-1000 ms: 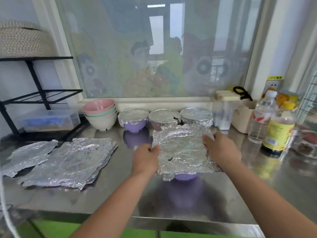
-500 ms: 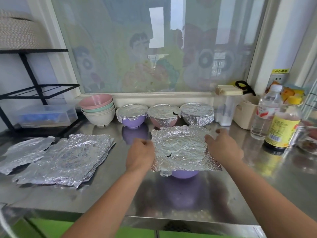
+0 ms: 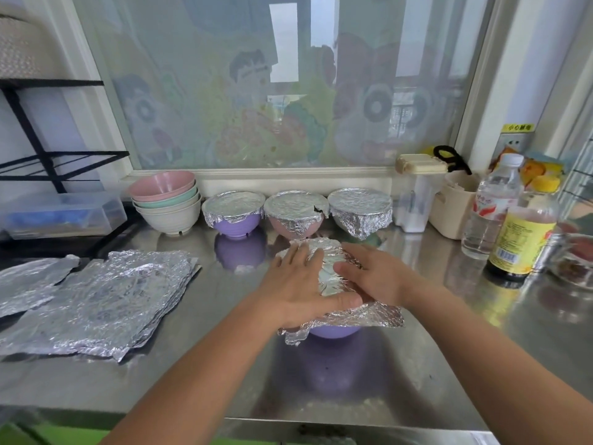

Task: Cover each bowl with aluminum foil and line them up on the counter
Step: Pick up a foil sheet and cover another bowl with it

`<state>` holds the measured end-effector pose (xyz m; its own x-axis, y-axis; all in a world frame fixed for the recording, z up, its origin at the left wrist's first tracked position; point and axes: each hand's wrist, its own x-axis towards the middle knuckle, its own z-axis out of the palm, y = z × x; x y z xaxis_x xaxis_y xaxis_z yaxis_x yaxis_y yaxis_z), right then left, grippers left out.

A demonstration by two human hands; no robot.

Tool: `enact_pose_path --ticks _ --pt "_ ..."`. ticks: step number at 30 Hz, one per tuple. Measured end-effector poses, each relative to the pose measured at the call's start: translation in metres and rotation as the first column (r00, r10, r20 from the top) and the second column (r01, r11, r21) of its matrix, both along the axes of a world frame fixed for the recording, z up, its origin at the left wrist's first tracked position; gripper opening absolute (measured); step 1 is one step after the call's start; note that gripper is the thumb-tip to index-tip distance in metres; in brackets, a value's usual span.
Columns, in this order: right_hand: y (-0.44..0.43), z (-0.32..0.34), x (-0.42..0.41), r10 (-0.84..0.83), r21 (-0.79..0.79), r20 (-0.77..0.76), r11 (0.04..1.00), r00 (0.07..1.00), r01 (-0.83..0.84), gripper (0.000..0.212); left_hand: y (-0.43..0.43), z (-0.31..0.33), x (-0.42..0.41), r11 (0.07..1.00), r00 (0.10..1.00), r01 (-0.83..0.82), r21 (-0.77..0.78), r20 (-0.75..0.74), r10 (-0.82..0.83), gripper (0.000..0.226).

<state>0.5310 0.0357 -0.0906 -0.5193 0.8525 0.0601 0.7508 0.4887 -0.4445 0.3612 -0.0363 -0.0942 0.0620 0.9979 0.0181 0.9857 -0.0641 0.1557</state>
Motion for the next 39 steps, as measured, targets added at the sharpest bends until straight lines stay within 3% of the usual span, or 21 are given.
enact_pose_path --ticks 3,7,12,15,19,23,26,30,32,35,37,39 --pt "-0.004 0.000 -0.003 -0.024 -0.024 -0.037 0.999 0.999 0.023 0.057 0.001 -0.004 0.000 0.997 0.999 -0.023 0.079 0.033 0.021 0.107" --pt "0.001 -0.009 -0.002 -0.099 -0.174 -0.253 0.983 0.962 0.055 0.062 0.006 -0.010 -0.002 0.980 0.980 -0.062 0.188 0.199 0.024 0.075" --pt "0.002 -0.019 -0.003 -0.211 -0.293 -0.534 0.954 0.819 0.055 0.050 0.004 -0.014 -0.001 0.942 0.784 -0.251 0.222 0.617 0.064 0.056" --pt "0.000 -0.024 -0.001 -0.276 -0.349 -0.646 0.936 0.711 0.046 0.047 0.002 -0.017 0.002 0.905 0.704 -0.336 0.260 0.707 0.059 0.045" --pt "-0.003 -0.019 0.002 -0.305 -0.356 -0.643 0.931 0.702 0.078 0.053 0.001 -0.019 0.001 0.847 0.549 -0.492 0.199 0.826 0.125 0.033" --pt "-0.009 -0.024 0.005 -0.218 -0.238 -0.618 0.968 0.756 0.084 0.056 0.004 -0.022 0.000 0.856 0.487 -0.503 0.118 0.857 0.167 0.026" --pt "-0.013 -0.027 0.004 -0.233 -0.250 -0.659 0.965 0.715 0.084 0.054 0.005 -0.024 0.001 0.851 0.390 -0.522 0.061 0.904 0.175 0.030" --pt "-0.018 -0.025 0.004 -0.282 -0.324 -0.685 0.944 0.671 0.067 0.069 0.003 -0.022 0.002 0.858 0.349 -0.513 0.021 0.918 0.187 0.024" --pt "-0.019 -0.023 0.007 -0.246 -0.273 -0.688 0.959 0.683 0.070 0.083 0.001 -0.018 0.000 0.861 0.393 -0.503 0.077 0.907 0.149 0.019" --pt "-0.028 -0.017 0.017 -0.141 -0.098 -0.666 0.990 0.732 0.102 0.084 -0.008 -0.006 -0.003 0.863 0.614 -0.429 0.268 0.787 0.061 0.027" --pt "-0.035 -0.016 0.021 -0.014 0.055 -0.538 0.997 0.843 0.051 0.099 -0.012 0.000 -0.002 0.876 0.812 -0.256 0.409 0.582 -0.034 0.040" --pt "-0.038 -0.021 0.022 0.105 0.135 -0.375 0.989 0.921 -0.057 0.119 -0.013 -0.002 -0.002 0.916 0.941 -0.075 0.394 0.332 -0.066 0.071"
